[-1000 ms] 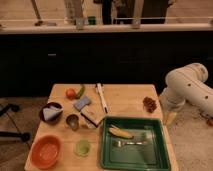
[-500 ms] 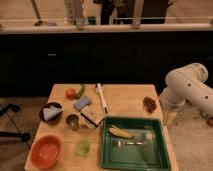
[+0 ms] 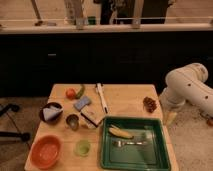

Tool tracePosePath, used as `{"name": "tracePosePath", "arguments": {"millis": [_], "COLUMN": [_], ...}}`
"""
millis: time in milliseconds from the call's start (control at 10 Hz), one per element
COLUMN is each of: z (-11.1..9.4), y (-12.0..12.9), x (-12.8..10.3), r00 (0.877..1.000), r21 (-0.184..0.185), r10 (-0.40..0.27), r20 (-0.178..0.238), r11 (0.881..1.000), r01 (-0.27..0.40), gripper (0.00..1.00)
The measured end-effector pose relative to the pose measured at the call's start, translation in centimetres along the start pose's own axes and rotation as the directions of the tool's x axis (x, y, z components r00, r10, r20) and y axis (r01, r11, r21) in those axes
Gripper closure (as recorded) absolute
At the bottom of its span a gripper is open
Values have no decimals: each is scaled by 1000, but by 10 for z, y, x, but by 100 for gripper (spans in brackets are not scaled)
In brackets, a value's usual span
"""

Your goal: Place eraser in table surface

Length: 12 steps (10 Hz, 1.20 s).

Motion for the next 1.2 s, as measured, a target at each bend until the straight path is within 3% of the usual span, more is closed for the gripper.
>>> {"name": "tracePosePath", "arguments": {"millis": [500,800,1000,1200], "z": [0,0,1,3], "y": [-2,-15,-22,-33], "x": [-2,-34,-53,-84], "r00": [1000,993,982,954], "r21": [-2,-23,-40,-58], "r10": [21,93,142,224], "r20": [12,72,125,198], "r11": [1000,996,990,974], "r01": [-21,-92,-138,-217], "gripper": [20,20,20,20]}}
